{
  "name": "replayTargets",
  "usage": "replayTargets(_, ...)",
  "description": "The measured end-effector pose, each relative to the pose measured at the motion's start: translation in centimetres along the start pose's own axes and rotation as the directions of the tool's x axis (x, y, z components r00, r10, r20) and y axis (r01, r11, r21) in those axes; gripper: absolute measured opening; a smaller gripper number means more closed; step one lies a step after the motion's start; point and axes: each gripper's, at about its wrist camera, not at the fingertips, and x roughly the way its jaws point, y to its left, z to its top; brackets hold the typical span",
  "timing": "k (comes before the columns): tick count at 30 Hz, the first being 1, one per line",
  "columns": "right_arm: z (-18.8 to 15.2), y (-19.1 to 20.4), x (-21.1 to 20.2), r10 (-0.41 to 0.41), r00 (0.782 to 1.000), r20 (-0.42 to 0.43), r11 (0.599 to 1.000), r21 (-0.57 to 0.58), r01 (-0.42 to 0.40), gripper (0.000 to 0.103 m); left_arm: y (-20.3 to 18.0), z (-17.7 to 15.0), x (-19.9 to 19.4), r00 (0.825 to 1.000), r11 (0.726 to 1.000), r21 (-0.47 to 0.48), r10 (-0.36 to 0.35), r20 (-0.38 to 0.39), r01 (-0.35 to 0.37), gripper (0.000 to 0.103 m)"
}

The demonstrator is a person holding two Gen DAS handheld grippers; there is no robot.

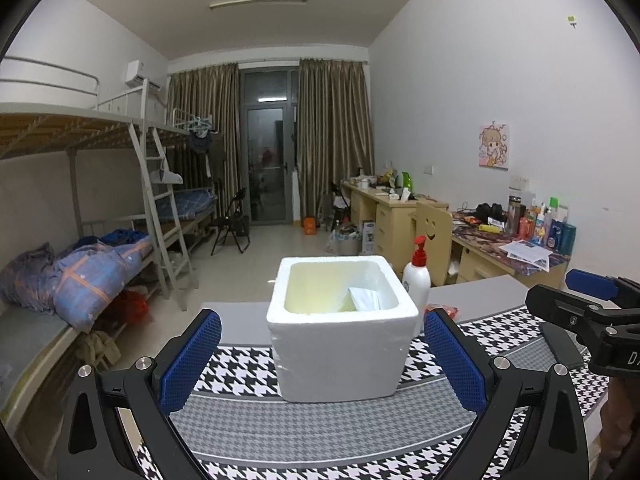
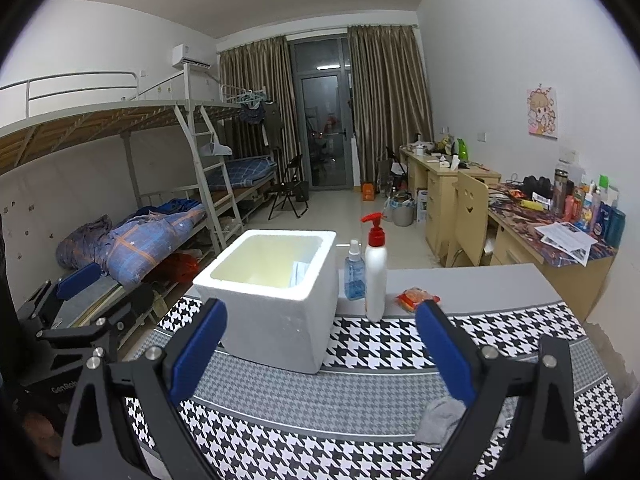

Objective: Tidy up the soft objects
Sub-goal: 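Withdraw both open tools from the foam box back over the table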

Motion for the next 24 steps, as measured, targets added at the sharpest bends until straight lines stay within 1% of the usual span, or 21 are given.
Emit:
replayTargets(3, -0.4, -0.3, -0.3, -0.014, 1.000, 0.003, 1.000, 0.002, 0.014, 0.097, -0.2, -0.3, 0.0, 1.000, 1.000, -0.001, -0.010, -0.007, 0.010, 0.102)
replayTargets(6, -0.8, -0.5, -0.6, -0.010, 1.000, 0.001, 1.000, 0.013, 0.010, 0.097, -0.3, -0.5, -0.2, 1.000, 1.000, -0.004, -0.020, -0.012, 0.020, 0.102)
replayTargets(12, -1.3, -0.8, -1.2, -0.017, 1.000, 0.006, 1.000, 0.025, 0.016, 0.097, -0.6, -1.0, -0.7, 1.000, 1.000, -0.006, -0.026, -0.002, 0.026, 0.102)
replayTargets(24, -2.4, -0.9, -2.1, -0.047, 0.999, 0.025, 0.999, -0.001, 0.047, 0.097, -1.0, -2.1, -0.8, 0.999, 0.999, -0.021, -0.049, -0.003, 0.049, 0.102)
